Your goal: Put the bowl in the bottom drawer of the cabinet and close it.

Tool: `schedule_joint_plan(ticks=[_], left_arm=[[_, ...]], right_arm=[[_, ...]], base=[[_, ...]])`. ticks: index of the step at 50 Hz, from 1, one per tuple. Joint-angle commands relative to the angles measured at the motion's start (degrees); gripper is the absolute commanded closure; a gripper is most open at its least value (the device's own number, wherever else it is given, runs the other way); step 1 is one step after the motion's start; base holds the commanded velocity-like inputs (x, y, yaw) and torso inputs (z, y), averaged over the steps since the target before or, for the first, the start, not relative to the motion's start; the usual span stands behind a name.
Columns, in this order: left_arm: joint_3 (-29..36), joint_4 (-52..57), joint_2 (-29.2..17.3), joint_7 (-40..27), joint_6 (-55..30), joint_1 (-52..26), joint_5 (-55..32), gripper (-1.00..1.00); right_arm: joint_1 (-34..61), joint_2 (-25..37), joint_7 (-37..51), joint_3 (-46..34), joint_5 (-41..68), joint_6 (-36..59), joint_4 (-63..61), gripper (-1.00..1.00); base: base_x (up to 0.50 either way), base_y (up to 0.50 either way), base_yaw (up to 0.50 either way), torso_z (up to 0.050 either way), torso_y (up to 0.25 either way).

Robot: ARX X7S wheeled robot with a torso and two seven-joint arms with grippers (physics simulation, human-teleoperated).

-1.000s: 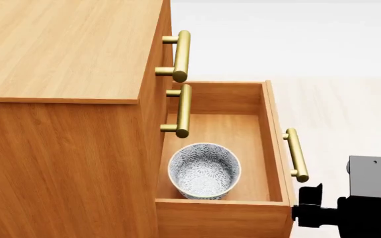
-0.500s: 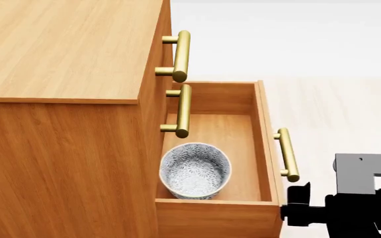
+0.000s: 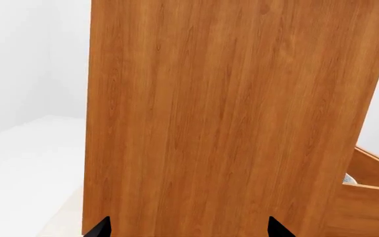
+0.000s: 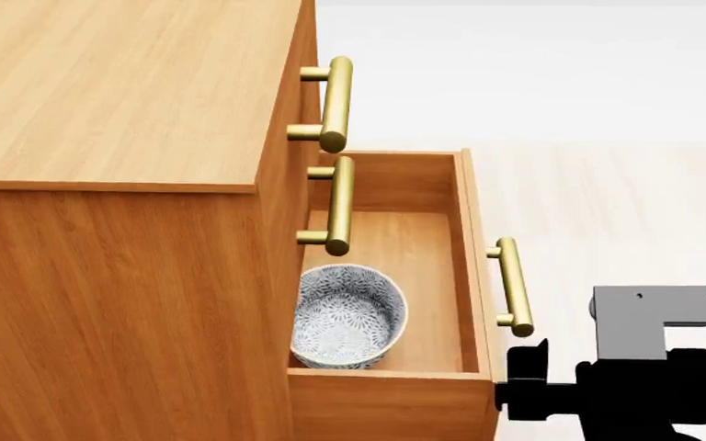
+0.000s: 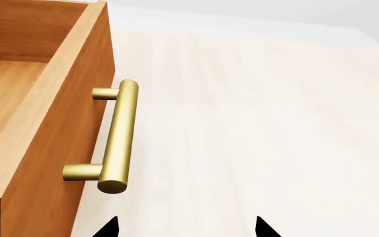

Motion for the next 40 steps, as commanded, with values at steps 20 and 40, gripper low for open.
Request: schedule_joint_plan(ticks=[20, 40], left_arm=[[0.08, -0.03, -0.23, -0.03, 0.29, -0.06, -0.41, -1.0], [0.31, 0.04, -0.25, -0.33, 0.12, -0.07, -0.06, -1.0]], right_arm=[[-0.39, -2.45, -0.19, -2.54, 2.0, 0.28, 0.23, -1.0], [-0.03, -3.12, -0.2, -4.71, 2.58, 0.64, 0.15, -1.0]], base=[[0.0, 0.0, 0.0, 0.0, 0.0], [0.0, 0.0, 0.0, 0.0, 0.0]])
